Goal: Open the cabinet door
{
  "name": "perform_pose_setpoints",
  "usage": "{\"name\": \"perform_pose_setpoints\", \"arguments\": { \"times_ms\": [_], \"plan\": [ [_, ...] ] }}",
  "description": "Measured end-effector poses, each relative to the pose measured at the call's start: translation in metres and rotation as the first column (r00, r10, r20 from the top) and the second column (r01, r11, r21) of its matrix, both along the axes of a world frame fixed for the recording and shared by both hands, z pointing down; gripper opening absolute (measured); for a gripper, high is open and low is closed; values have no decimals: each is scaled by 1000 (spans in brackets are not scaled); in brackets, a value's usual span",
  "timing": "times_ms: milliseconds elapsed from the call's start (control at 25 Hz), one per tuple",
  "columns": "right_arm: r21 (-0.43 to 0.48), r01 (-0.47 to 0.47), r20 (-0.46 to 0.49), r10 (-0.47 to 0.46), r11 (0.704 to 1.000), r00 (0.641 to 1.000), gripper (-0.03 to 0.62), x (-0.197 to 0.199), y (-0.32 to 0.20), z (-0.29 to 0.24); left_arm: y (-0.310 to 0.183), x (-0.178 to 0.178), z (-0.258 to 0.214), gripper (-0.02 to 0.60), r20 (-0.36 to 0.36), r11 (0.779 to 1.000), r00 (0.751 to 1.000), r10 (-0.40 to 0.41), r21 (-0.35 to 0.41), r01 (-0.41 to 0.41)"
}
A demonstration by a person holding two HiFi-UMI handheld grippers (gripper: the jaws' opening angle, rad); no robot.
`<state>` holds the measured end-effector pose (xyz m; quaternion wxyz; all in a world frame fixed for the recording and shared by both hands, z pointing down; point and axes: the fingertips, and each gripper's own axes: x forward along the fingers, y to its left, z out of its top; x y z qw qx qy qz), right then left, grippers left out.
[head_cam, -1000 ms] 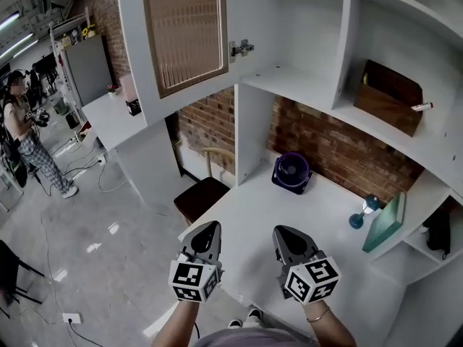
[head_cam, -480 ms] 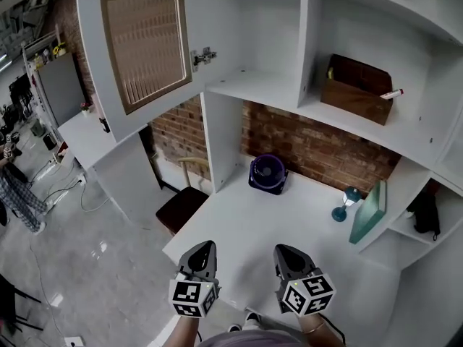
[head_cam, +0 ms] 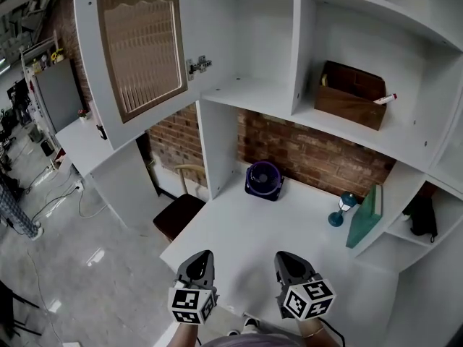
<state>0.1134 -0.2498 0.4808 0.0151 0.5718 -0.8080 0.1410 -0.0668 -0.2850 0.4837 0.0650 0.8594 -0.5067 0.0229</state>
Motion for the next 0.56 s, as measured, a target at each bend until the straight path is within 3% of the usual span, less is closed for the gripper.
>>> {"name": "perform_pose_setpoints", "arguments": {
  "times_ms": [560],
  "plan": [
    [16, 0, -6, 0, 1000, 1000, 3, 3, -1, -4, -3, 7, 1, 2, 5, 1000, 1000, 18, -1, -18]
  ]
}}
